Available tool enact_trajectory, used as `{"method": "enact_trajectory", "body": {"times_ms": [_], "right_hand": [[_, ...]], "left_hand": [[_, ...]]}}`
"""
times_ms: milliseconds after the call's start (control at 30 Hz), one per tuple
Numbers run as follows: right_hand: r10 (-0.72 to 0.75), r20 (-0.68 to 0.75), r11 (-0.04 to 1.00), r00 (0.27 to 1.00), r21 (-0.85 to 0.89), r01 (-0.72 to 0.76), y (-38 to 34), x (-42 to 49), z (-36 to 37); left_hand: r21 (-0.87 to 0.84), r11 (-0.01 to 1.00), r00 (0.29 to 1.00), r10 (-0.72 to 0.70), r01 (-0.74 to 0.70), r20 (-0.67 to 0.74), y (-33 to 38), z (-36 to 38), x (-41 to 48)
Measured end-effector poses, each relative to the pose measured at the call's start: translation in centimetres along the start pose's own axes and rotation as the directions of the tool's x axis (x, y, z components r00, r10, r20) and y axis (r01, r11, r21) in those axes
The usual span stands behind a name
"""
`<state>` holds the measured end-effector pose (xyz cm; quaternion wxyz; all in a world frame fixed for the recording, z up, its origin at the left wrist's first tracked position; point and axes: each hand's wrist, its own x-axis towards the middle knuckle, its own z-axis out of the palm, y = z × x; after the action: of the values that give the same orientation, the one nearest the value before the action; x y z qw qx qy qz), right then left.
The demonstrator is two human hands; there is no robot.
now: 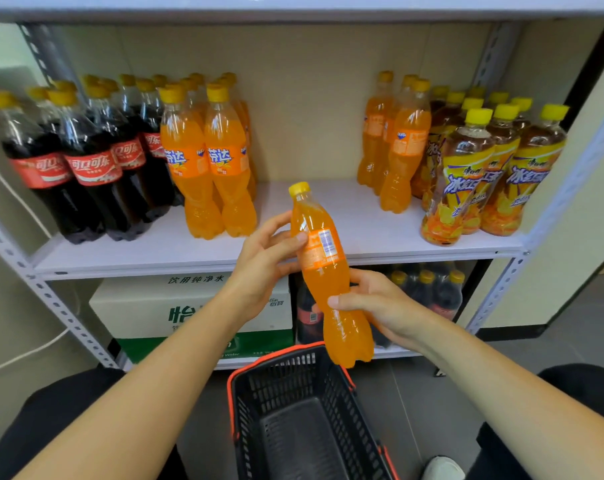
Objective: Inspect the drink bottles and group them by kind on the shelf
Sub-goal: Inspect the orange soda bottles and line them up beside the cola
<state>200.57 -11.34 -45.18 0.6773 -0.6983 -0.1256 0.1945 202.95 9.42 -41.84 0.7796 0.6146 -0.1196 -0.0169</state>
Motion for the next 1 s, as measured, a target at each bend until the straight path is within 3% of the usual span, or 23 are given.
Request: {"method": "enact_trajectory", "body": {"times_ms": [200,433,533,633,767,900,1000], "right_hand": [[-0.080,-0.164,0.994,0.983,-0.087,0.067,0.6,0.6,0.8],[0.003,0.001,1.000,1.000,-0.007,-0.003,0.1,0.8,0.6],[-0.048,-0.091,0.995,0.995,-0.090,0.040,0.0,0.8,0.4],[-0.132,-0.181,0.964,0.975,-0.252,0.084,0.4,0.8,0.7],[-0.181,-0.176,0.923,0.968,-0.370,0.106,0.6,1.0,1.0],[-0.065,-0.061,0.962,0.996,-0.267,0.046,-0.1,1.0,0.7],[-0.057,-0.018,0.976,0.998,-0.212,0.052,-0.2,0.8,0.8]], "left_hand": [[0.260,0.966,0.999,0.026,-0.013,-0.046,0.0,0.0,-0.2],[0.142,0.989,1.000,-0.028,0.026,0.011,-0.3,-0.6,-0.4],[0.093,0.995,0.999,-0.031,0.028,0.033,-0.1,-0.5,-0.2],[0.217,0.976,0.999,-0.033,0.032,0.000,0.0,-0.3,-0.3],[0.221,0.975,0.999,-0.012,0.024,-0.051,-0.3,-0.4,-0.4],[0.155,0.987,0.999,-0.044,0.047,-0.022,-0.2,-0.9,-0.3],[0.103,0.988,0.993,-0.119,0.116,0.020,-0.3,-1.0,-0.2]]}}
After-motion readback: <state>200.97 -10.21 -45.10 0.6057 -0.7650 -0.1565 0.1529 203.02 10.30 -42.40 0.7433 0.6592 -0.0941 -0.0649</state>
